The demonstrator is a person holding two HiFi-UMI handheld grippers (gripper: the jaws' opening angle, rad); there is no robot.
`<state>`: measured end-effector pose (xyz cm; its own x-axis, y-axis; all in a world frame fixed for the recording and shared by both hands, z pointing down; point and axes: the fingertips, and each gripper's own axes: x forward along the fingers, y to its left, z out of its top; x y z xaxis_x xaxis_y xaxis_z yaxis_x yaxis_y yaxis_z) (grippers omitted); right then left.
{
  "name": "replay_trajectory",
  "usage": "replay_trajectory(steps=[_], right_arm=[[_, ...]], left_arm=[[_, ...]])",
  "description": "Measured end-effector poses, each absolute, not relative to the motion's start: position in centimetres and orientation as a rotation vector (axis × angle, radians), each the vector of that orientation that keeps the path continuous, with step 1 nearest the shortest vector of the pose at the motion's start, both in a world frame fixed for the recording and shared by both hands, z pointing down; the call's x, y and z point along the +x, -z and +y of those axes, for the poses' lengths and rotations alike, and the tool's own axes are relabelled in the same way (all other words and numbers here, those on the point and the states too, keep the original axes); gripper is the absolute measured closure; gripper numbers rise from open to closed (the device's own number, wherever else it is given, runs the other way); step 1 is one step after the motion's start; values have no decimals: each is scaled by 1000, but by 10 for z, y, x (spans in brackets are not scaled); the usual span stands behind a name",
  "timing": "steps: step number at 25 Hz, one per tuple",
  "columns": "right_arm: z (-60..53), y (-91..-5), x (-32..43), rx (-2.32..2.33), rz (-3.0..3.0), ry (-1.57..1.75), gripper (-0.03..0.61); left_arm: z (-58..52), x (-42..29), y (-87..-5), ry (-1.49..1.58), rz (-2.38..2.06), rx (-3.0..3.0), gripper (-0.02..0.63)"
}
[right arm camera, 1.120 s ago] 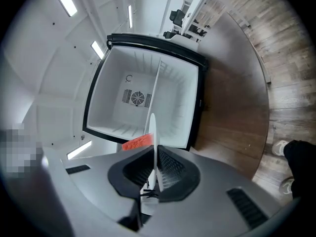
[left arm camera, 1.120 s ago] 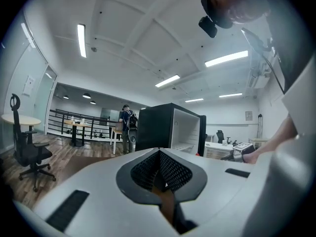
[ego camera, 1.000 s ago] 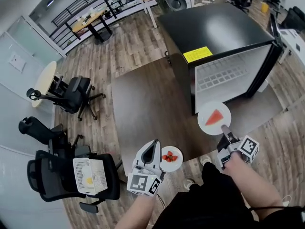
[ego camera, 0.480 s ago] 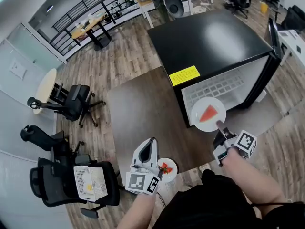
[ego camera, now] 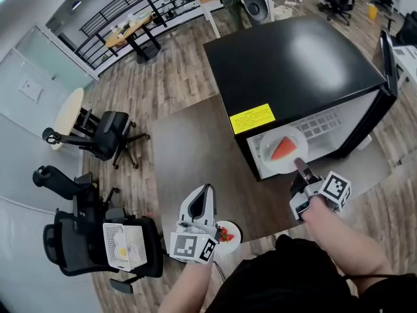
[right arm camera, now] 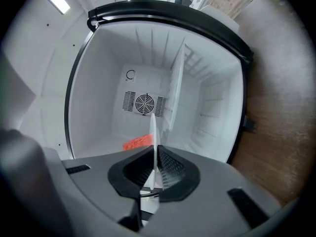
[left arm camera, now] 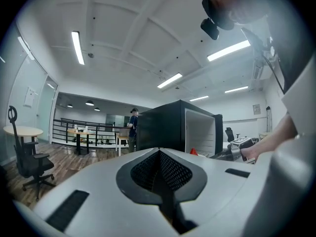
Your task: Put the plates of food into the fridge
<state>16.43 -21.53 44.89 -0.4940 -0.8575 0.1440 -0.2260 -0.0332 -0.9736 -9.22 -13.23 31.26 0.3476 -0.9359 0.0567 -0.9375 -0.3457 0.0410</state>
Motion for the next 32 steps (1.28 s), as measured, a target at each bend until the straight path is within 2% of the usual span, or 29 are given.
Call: replay_trajectory(steps=[32], right_arm=[[-305, -450, 136, -1203, 1696, 1689, 560]], left_arm=[[-190, -112, -308, -73, -1885, 2430, 611]])
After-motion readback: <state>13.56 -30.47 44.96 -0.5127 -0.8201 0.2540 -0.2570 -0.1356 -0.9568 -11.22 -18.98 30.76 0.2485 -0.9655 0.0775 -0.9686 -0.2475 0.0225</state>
